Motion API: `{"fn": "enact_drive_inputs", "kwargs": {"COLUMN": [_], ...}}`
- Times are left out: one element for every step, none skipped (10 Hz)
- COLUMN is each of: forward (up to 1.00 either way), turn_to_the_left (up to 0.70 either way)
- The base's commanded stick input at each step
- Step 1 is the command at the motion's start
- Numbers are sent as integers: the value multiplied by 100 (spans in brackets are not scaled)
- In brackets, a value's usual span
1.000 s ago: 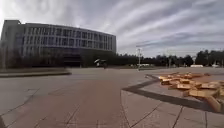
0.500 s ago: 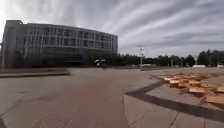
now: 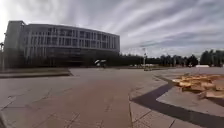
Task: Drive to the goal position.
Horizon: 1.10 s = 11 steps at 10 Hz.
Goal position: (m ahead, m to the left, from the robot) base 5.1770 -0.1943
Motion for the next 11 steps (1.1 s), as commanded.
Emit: {"fn": "enact_drive_inputs", "kwargs": {"forward": [85,85,85,85,85,85,85,85,85,85,85], "turn_to_the_left": [0,0,8,24,29,34,0,0,0,0,17]}}
